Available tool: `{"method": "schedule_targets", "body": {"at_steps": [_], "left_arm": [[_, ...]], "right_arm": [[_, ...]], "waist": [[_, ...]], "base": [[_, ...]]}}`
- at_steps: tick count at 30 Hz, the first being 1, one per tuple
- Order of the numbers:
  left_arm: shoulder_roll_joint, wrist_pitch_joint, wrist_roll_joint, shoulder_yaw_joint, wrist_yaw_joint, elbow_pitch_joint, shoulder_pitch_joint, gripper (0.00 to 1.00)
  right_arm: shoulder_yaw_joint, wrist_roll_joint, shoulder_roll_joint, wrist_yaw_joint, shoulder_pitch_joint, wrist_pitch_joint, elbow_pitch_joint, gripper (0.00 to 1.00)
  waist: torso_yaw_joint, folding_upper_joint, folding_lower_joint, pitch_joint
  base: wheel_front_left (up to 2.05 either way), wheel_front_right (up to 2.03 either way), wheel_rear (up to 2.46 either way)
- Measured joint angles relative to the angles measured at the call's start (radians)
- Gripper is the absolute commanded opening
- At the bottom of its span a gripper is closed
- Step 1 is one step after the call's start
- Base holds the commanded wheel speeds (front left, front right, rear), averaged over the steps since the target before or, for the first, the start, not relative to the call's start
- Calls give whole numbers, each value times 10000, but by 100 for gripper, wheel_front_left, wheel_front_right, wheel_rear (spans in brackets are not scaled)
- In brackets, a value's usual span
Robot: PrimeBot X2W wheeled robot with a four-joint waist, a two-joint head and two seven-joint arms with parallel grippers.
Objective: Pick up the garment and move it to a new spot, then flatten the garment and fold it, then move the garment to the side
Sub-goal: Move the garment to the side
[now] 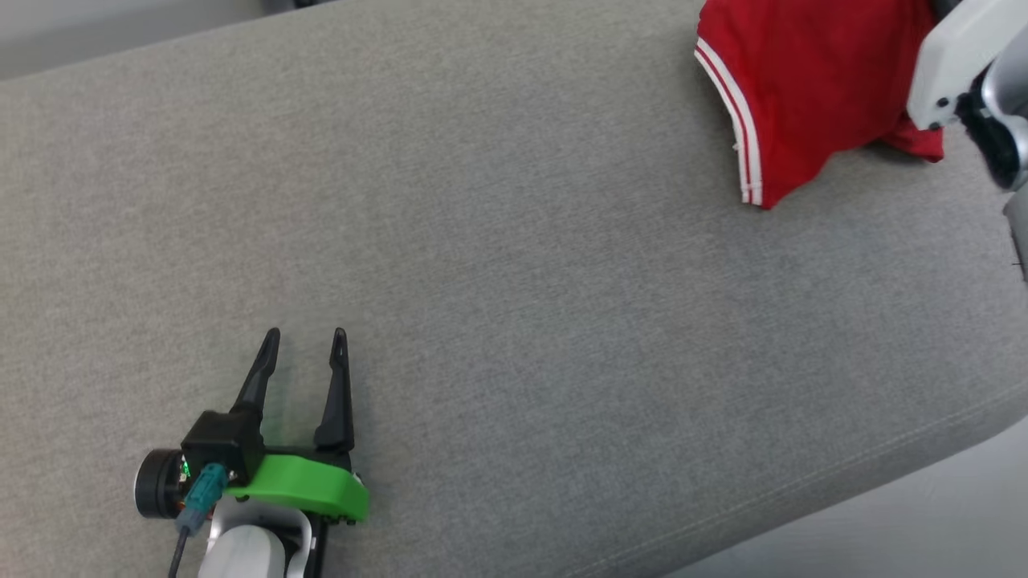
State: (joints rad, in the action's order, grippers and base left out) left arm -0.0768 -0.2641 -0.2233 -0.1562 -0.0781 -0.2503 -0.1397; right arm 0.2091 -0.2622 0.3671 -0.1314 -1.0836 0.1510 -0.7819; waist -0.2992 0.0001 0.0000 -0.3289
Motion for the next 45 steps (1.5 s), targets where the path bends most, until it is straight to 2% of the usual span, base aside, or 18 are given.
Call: {"method": "schedule_targets", "body": {"at_steps": [9, 13, 14, 15, 16, 20, 26, 34, 42, 45], "left_arm": [[-52, 0, 134, -138, -48, 171, -412, 100], [-77, 0, 157, -174, -50, 311, -534, 100], [-94, 0, 186, -176, -50, 343, -547, 100], [-105, 0, 211, -180, -50, 360, -556, 100], [-115, 0, 221, -192, -50, 389, -560, 100], [-117, -10, 221, -232, -50, 443, -603, 100], [-107, -10, 215, -238, -10, 372, -617, 100], [-40, -6, -15, -211, -25, 232, -596, 100], [15, -4, -219, 119, -56, 130, -356, 100], [40, -2, -301, 334, -17, 71, -128, 100]], "right_arm": [[-823, 920, 1444, 0, -554, -349, -1047, 0], [-1578, 1517, 1733, 0, -586, -646, -1492, 0], [-1843, 1735, 1764, 0, -573, -750, -1601, 18], [-2048, 1929, 1795, 0, -545, -825, -1705, 44], [-2339, 2169, 1835, 0, -498, -897, -1843, 100], [-3448, 3039, 1801, 0, -287, -1112, -2228, 100], [-4293, 3996, 1045, 0, -126, -1444, -2270, 100], [-4111, 4391, 35, 0, 10, -2148, -2065, 100], [-3881, 4161, -871, 0, 460, -3292, -1954, 100], [-3929, 3998, -1427, 0, 870, -3691, -1753, 100]], "waist": [[580, 0, 0, -789], [860, 0, 0, -1177], [930, 0, 0, -1272], [989, 0, 0, -1339], [1069, 0, 0, -1413], [1318, 0, 0, -1596], [1425, 0, 0, -1515], [1381, 0, 0, -856], [1477, 0, 0, 178], [1556, 0, 0, 667]], "base": [[0, 0, 0], [0, 0, 0], [0, 0, 0], [0, 0, 0], [0, 0, 0], [0, 0, 0], [0, 0, 0], [0, 0, 0], [0, 0, 0], [0, 0, 0]]}}
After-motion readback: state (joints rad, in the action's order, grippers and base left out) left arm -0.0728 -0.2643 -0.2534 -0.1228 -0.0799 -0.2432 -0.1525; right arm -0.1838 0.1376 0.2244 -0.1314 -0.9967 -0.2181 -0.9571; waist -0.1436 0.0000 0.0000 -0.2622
